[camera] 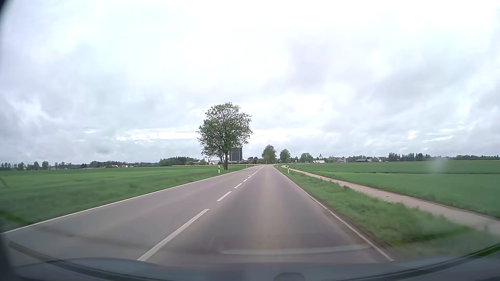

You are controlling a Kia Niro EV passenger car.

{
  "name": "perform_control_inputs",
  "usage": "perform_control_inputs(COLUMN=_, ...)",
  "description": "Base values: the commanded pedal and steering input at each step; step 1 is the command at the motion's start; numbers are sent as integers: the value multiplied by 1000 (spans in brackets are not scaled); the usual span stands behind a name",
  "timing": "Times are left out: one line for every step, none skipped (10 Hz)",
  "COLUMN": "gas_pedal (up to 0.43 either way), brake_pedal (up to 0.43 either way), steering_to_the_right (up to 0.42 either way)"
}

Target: Follow the waypoints while adhering to traffic rules and regulations

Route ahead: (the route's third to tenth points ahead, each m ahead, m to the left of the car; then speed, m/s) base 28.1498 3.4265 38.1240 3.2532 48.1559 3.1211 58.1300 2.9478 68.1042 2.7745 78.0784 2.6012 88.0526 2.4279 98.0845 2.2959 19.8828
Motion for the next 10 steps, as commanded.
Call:
perform_control_inputs(gas_pedal=228, brake_pedal=0, steering_to_the_right=0)
perform_control_inputs(gas_pedal=228, brake_pedal=0, steering_to_the_right=0)
perform_control_inputs(gas_pedal=228, brake_pedal=0, steering_to_the_right=0)
perform_control_inputs(gas_pedal=228, brake_pedal=0, steering_to_the_right=0)
perform_control_inputs(gas_pedal=228, brake_pedal=0, steering_to_the_right=0)
perform_control_inputs(gas_pedal=228, brake_pedal=0, steering_to_the_right=0)
perform_control_inputs(gas_pedal=228, brake_pedal=0, steering_to_the_right=0)
perform_control_inputs(gas_pedal=228, brake_pedal=0, steering_to_the_right=0)
perform_control_inputs(gas_pedal=228, brake_pedal=0, steering_to_the_right=0)
perform_control_inputs(gas_pedal=228, brake_pedal=0, steering_to_the_right=0)
